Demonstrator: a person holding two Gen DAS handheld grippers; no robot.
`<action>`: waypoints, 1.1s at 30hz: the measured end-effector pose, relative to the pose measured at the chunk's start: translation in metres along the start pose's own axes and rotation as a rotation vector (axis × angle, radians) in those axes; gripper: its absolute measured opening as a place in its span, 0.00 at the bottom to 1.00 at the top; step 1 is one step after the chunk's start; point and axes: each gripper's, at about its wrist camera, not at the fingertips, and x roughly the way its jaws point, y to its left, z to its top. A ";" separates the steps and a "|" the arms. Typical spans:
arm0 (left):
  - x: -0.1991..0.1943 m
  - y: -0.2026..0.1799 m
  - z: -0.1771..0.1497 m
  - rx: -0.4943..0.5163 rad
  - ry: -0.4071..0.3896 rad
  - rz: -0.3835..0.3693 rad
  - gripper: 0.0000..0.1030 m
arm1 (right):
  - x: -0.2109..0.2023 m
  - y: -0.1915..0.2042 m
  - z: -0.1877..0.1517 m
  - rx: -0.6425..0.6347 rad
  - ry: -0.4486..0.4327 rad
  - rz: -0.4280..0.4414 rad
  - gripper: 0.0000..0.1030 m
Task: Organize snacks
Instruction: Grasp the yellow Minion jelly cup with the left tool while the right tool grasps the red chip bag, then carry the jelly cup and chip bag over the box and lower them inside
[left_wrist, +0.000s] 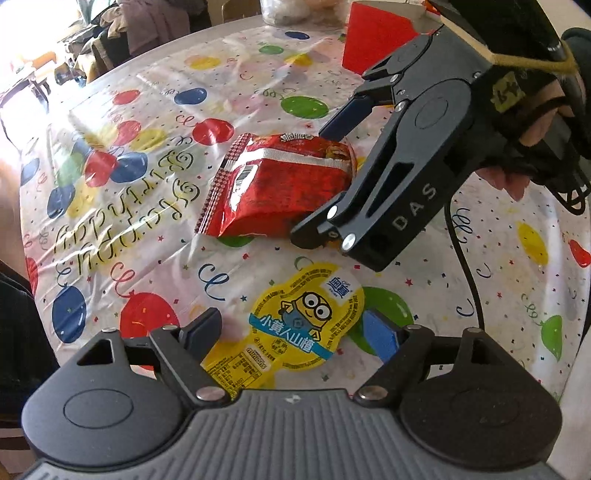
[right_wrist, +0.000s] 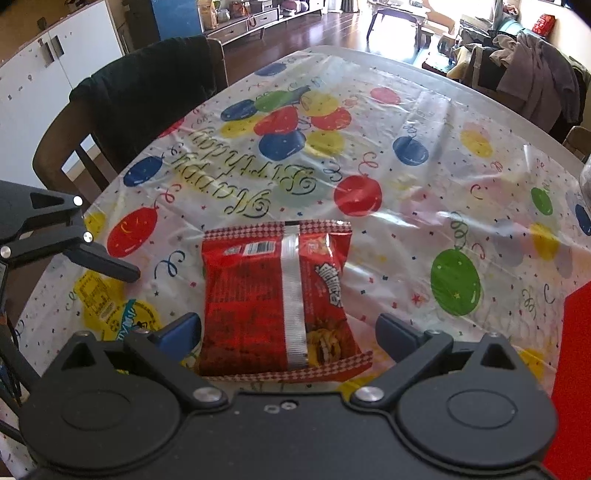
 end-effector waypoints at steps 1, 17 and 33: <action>0.000 -0.002 -0.001 0.005 -0.004 0.010 0.80 | 0.001 0.001 0.000 -0.006 0.002 -0.006 0.94; -0.007 -0.005 -0.003 -0.089 -0.038 0.076 0.50 | -0.008 0.004 -0.006 -0.011 -0.023 -0.038 0.70; -0.027 -0.006 0.007 -0.328 -0.098 0.114 0.50 | -0.061 -0.025 -0.030 0.101 -0.100 -0.073 0.64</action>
